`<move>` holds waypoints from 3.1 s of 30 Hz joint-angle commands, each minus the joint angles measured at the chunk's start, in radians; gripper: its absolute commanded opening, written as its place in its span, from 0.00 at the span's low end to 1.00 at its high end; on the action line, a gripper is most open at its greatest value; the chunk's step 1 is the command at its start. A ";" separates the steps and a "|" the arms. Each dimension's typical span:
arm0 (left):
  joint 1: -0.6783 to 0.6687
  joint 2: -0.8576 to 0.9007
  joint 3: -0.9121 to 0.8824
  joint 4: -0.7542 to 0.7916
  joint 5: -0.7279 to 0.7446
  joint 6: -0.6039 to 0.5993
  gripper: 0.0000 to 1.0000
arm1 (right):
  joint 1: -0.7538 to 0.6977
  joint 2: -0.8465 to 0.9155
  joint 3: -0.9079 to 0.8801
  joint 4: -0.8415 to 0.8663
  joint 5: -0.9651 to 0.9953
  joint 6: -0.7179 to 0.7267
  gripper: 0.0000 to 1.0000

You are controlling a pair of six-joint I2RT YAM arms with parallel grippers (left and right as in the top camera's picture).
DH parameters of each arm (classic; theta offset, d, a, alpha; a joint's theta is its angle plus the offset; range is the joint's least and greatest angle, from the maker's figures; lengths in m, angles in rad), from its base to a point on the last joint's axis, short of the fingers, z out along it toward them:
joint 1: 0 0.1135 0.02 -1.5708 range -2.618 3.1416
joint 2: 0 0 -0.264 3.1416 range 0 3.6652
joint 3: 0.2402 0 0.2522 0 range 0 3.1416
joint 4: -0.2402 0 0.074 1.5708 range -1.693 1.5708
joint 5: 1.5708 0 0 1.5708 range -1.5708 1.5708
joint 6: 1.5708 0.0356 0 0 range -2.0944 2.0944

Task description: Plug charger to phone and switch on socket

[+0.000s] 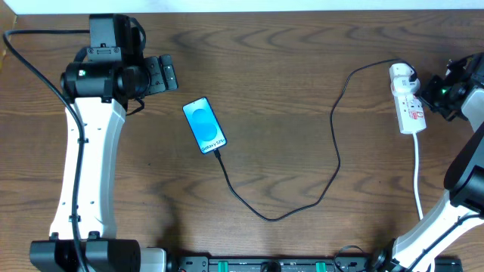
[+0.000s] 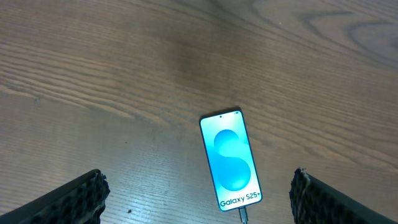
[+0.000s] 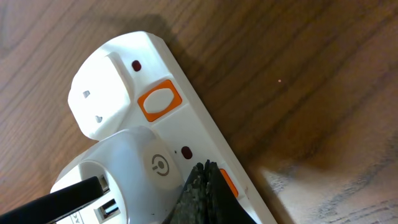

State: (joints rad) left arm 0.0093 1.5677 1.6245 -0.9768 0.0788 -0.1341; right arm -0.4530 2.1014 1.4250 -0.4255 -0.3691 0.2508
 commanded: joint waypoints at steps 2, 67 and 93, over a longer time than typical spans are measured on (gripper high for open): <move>0.004 -0.017 -0.002 -0.003 -0.009 -0.002 0.95 | 0.056 0.027 -0.014 -0.042 -0.053 0.007 0.01; 0.004 -0.017 -0.002 -0.003 -0.009 -0.002 0.95 | 0.247 -0.838 0.025 -0.750 0.024 -0.256 0.99; 0.004 -0.017 -0.002 -0.003 -0.009 -0.002 0.95 | 0.457 -2.038 -1.418 0.424 0.266 -0.275 0.99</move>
State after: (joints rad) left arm 0.0101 1.5661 1.6245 -0.9775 0.0792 -0.1341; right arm -0.0116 0.1001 0.0402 -0.0048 -0.1104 -0.0128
